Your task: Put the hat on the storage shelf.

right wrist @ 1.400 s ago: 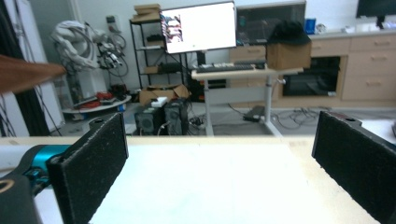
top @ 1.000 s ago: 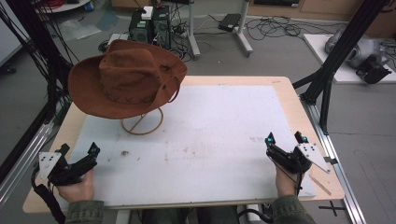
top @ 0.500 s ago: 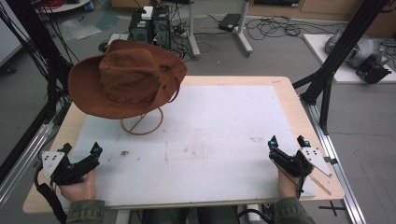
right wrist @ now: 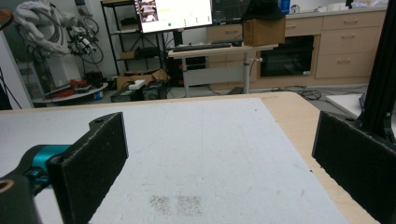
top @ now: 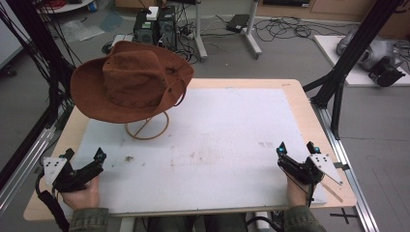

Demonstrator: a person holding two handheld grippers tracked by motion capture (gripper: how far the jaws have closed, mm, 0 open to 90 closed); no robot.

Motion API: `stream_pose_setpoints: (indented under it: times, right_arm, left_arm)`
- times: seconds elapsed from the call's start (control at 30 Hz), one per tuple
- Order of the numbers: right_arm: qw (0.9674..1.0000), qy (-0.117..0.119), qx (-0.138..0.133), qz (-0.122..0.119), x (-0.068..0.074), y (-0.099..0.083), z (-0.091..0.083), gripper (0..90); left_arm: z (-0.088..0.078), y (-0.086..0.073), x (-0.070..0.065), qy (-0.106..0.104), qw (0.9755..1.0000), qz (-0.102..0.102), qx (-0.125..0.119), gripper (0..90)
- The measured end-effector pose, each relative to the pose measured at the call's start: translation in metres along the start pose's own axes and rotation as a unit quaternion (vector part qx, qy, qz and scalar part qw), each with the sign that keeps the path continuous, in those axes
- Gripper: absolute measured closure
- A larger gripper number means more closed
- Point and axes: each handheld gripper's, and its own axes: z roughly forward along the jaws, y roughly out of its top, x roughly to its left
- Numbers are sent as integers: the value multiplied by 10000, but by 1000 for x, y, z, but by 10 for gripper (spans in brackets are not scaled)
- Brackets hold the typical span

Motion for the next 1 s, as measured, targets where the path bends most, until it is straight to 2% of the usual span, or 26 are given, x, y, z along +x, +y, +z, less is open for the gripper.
stream_pose_setpoints:
  times: [0.1,0.57,0.87,1.0]
  right_arm:
    - [10000,30,9,-63,1,-1,1,26]
    - [9999,138,49,31,0,-3,-1,26]
    - [9995,106,173,226,-4,-7,-2,26]
    - [9997,117,128,166,-2,-6,-2,26]
  left_arm:
    - [0,0,0,-3,10000,5,17,18]
    - [4,-1,0,-59,10000,5,54,18]
    - [3,0,3,-94,9999,-126,46,18]
    - [3,0,5,-111,9998,-173,42,18]
